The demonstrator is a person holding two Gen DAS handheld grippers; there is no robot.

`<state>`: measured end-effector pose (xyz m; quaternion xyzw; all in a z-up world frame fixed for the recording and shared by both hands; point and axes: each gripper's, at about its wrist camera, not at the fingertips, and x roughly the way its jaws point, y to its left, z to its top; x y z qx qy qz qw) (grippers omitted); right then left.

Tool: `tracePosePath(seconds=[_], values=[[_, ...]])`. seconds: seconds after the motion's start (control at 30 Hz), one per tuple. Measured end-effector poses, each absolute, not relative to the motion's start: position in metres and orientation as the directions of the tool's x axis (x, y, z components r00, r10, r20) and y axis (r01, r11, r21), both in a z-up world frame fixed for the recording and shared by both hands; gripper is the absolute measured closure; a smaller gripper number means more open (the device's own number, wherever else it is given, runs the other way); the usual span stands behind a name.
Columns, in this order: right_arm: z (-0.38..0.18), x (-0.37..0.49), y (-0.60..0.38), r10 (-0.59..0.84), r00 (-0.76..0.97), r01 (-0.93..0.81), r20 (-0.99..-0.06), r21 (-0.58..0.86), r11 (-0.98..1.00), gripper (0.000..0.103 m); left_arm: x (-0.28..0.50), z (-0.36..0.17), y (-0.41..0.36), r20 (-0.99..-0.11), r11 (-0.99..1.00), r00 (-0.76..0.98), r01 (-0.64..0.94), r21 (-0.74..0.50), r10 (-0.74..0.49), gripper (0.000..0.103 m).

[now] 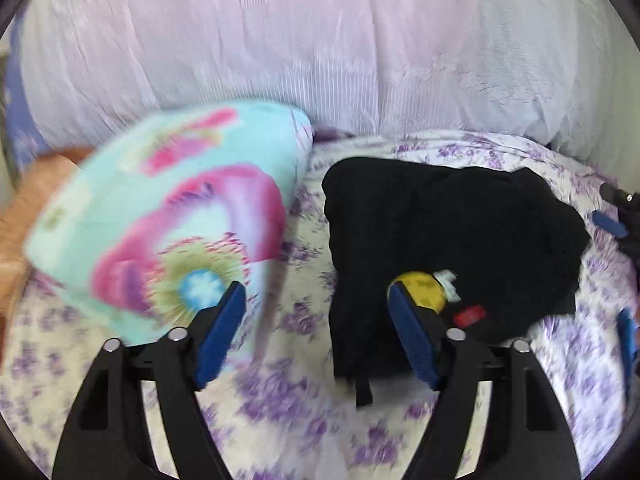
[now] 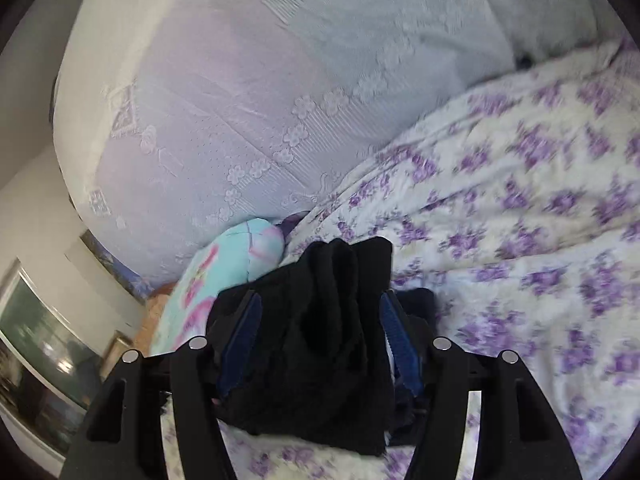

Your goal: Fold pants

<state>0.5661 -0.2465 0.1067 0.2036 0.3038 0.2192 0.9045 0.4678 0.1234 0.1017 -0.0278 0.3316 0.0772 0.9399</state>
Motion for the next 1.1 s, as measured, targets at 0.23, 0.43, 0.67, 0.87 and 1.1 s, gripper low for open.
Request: tracePosePath(seconds=[0.23,0.43,0.67,0.87,1.1], values=[[0.094,0.401,-0.23,0.269,0.88,-0.167,-0.391,0.275,0.947,0.004,0.328,0.103,0.044,-0.472,0.966,0.844,-0.202,0.159,0.254,0.005],[0.054,0.322,-0.206,0.066,0.95,-0.008,-0.306,0.187,0.982,0.004,0.279,0.086,0.012,-0.465,0.972,0.854,-0.221,0.081,0.233,0.005],[0.035,0.302,-0.19,0.08,0.964,-0.048,-0.255,0.131,0.99,0.004,0.27,0.067,0.015,-0.434,0.97,0.869,-0.236,0.056,0.236,0.005],[0.023,0.298,-0.173,0.106,0.957,-0.091,-0.27,0.068,0.994,0.004,0.276,0.053,0.028,-0.49,0.968,0.841,-0.249,0.023,0.228,0.005],[0.021,0.299,-0.173,0.114,0.95,-0.096,-0.291,0.073,0.993,0.004,0.274,0.049,0.023,-0.493,0.967,0.837,-0.25,0.042,0.238,0.005]])
